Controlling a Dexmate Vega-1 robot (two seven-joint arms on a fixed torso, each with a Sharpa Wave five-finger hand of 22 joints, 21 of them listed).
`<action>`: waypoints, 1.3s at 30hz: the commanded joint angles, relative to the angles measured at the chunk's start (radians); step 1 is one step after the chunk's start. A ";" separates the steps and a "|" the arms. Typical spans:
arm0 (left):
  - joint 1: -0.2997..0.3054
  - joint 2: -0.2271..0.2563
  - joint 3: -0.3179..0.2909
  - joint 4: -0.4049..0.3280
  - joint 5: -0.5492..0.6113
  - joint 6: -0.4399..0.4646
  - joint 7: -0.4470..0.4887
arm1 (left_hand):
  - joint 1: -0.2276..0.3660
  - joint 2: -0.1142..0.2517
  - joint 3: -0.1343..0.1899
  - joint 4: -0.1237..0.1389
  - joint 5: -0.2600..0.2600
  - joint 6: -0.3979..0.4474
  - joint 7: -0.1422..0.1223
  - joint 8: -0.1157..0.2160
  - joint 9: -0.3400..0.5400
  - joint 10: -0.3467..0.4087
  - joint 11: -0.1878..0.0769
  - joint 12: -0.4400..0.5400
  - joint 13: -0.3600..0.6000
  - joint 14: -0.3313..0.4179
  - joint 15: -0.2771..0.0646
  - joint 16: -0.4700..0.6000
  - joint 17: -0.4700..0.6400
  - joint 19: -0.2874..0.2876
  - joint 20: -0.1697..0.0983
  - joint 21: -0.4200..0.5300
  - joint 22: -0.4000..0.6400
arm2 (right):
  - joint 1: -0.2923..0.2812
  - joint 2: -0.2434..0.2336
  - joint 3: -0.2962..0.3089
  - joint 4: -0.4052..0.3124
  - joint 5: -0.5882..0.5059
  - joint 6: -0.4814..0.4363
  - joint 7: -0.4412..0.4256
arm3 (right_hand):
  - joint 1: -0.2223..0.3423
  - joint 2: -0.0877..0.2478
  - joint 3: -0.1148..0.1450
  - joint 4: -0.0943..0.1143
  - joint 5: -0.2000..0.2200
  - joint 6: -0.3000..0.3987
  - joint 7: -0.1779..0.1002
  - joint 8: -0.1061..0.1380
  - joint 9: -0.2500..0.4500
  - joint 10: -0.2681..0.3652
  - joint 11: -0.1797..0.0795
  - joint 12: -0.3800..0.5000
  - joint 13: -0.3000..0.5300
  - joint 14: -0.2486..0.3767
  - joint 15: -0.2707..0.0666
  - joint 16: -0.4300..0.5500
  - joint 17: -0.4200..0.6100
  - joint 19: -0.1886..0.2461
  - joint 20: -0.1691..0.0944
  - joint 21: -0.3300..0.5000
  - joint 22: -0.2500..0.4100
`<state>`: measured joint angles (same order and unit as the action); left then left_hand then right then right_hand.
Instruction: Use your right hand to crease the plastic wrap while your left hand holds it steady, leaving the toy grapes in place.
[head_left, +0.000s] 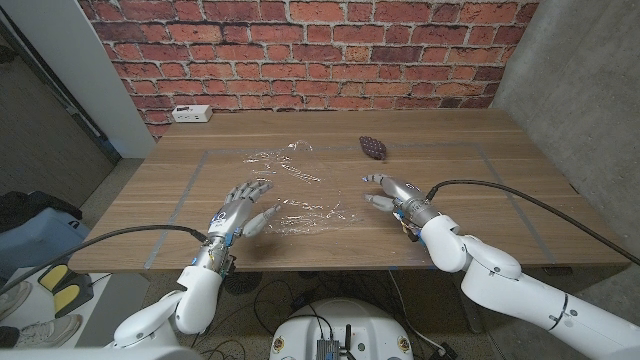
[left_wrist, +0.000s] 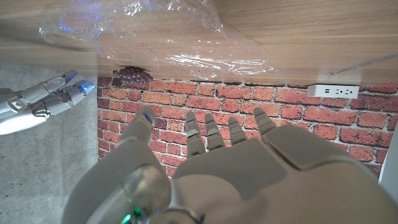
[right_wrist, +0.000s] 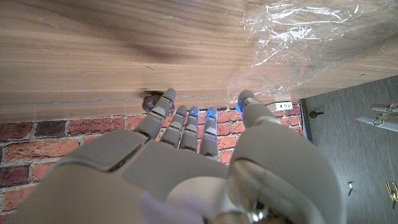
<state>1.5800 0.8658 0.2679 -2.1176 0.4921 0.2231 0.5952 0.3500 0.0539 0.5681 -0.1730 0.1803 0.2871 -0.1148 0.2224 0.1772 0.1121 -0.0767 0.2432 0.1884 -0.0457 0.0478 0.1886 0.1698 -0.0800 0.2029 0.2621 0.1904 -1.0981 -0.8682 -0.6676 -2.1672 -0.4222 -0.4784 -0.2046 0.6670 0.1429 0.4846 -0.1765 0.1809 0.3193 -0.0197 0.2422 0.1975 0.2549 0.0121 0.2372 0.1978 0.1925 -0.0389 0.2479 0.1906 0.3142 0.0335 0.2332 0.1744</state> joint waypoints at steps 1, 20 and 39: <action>0.004 0.011 0.041 -0.032 0.110 0.112 0.024 | 0.049 -0.012 0.006 -0.013 0.000 0.046 -0.006 0.015 0.003 0.017 -0.003 -0.006 0.002 0.020 0.002 0.003 0.003 0.031 0.004 0.008 -0.002 | -0.032 0.015 -0.037 -0.018 -0.135 -0.046 -0.051 | 0.069 -0.022 0.002 -0.011 -0.002 0.050 -0.001 0.016 0.004 0.049 0.000 0.013 0.007 0.047 -0.022 0.011 0.002 0.040 0.004 0.010 0.005; -0.001 0.051 0.098 -0.088 0.209 0.267 -0.036 | 0.191 -0.065 0.012 -0.016 0.009 0.171 -0.020 0.037 0.005 0.059 -0.024 -0.008 0.002 0.055 -0.001 0.003 0.003 0.092 -0.001 0.004 -0.006 | -0.070 0.000 -0.057 -0.063 -0.278 -0.102 0.013 | 0.251 -0.090 -0.016 -0.013 0.010 0.208 -0.016 0.061 0.007 0.142 -0.048 0.015 0.011 0.141 -0.065 0.032 0.010 0.113 0.017 0.017 0.007; -0.025 0.075 0.133 -0.104 0.253 0.373 -0.075 | 0.278 -0.089 0.012 -0.012 0.013 0.216 -0.038 0.036 0.006 0.084 -0.042 -0.009 0.002 0.070 -0.008 0.003 0.003 0.123 -0.007 -0.002 -0.006 | -0.067 0.036 -0.075 -0.027 -0.334 -0.047 0.038 | 0.359 -0.138 -0.039 -0.004 0.023 0.296 -0.039 0.087 0.009 0.168 -0.084 0.002 0.014 0.168 -0.106 0.040 0.017 0.142 0.002 0.017 0.008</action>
<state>1.5691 0.9294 0.3774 -2.2117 0.7109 0.5313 0.5386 0.6112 -0.0337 0.5787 -0.1835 0.1854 0.4913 -0.1482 0.2555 0.1793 0.1850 -0.1178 0.2354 0.1883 0.0166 0.0357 0.1887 0.1698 0.0340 0.1928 0.2621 0.1813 -1.1654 -0.8517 -0.7324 -2.2168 -0.7244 -0.5648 -0.1715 1.0077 0.0051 0.4519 -0.1828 0.1965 0.5971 -0.0558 0.3198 0.2027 0.4161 -0.0647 0.2399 0.2071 0.3431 -0.0411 0.2787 0.2027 0.4439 0.0390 0.2478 0.1793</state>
